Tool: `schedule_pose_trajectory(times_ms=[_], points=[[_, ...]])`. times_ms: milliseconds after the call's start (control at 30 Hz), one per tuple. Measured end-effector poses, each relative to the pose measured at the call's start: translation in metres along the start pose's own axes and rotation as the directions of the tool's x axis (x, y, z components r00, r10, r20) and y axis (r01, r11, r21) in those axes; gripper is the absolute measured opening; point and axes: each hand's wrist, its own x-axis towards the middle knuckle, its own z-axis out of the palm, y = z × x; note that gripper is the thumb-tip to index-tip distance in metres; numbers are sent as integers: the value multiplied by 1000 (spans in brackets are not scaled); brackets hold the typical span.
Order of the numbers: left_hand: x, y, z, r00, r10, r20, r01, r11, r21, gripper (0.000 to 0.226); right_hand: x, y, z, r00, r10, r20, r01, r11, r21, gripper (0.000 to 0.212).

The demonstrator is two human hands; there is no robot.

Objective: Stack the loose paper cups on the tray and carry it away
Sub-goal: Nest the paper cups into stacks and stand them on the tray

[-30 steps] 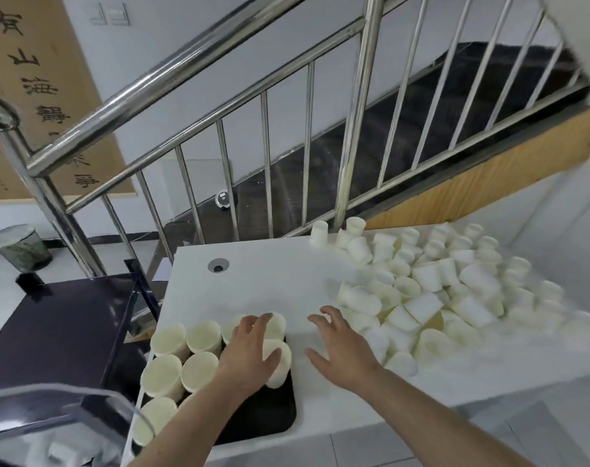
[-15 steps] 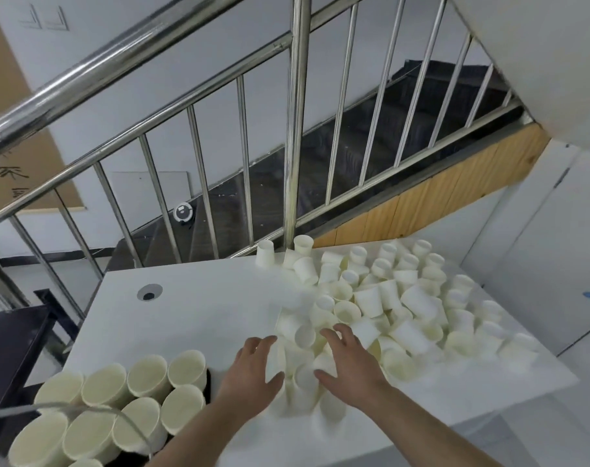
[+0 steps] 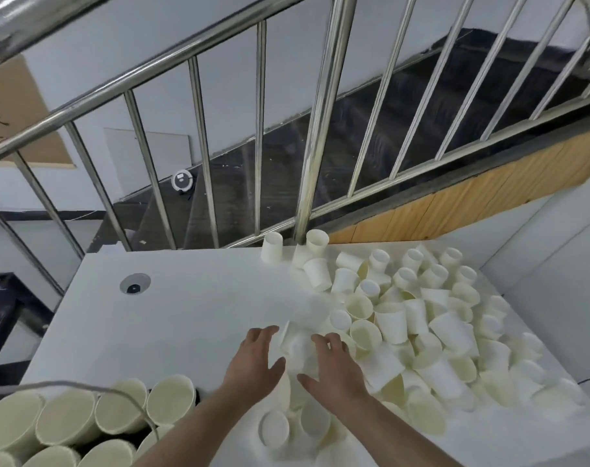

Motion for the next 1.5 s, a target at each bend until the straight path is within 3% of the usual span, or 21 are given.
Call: schedule_pose_trajectory(times_ms=[167,367,467,567,667,767,867,1000,1100,1167,1233,1267,1333,1400,1500], points=[[15,-6,6,999,-39,36,39,999,-25,57,14,-3,13,1000,-2,-18,1,1000,-9,72],[25,-4,9,999,-42,23,44,997,-71,56,23,4,17,999,-37,-38,38,999,25,55],[27,-1,10,998,-65,-2,64,993,-102,55,26,9,13,996,-44,-73,54,990,134,53],[29,2,10,994,-108,-16,103,976,-192,54,31,13,5,989,10,-149,43,935,353,48],[34,8,9,983,-183,-25,162,919,-358,55,38,15,-10,978,143,-151,-12,763,647,40],[39,16,5,963,-266,46,245,788,-564,66,45,11,-28,964,260,49,-147,373,916,28],[41,25,-2,951,-281,128,285,638,-715,70,48,8,-38,949,218,228,-247,65,967,20],[42,31,-13,954,-268,136,267,552,-790,54,51,6,-39,950,121,289,-288,-28,957,19],[44,29,-19,949,-297,105,255,530,-809,45,58,1,-36,954,102,283,-286,9,958,19],[44,23,-23,944,-327,45,232,561,-795,49,64,-2,-30,966,122,228,-244,149,958,21],[44,10,-26,938,-342,-57,213,697,-684,62,71,-2,-21,986,100,131,-163,500,851,29],[43,3,-28,937,-334,-105,212,778,-592,66,74,-1,-17,994,45,100,-103,695,711,40],[38,-11,-30,938,-299,-175,208,890,-405,69,80,0,-8,987,-108,123,50,913,405,65],[33,-22,-31,952,-242,-188,190,948,-253,73,85,-7,1,960,-194,204,150,965,213,82],[28,-35,-33,967,-189,-171,174,980,-101,76,93,-21,13,939,-200,279,192,980,59,91]])
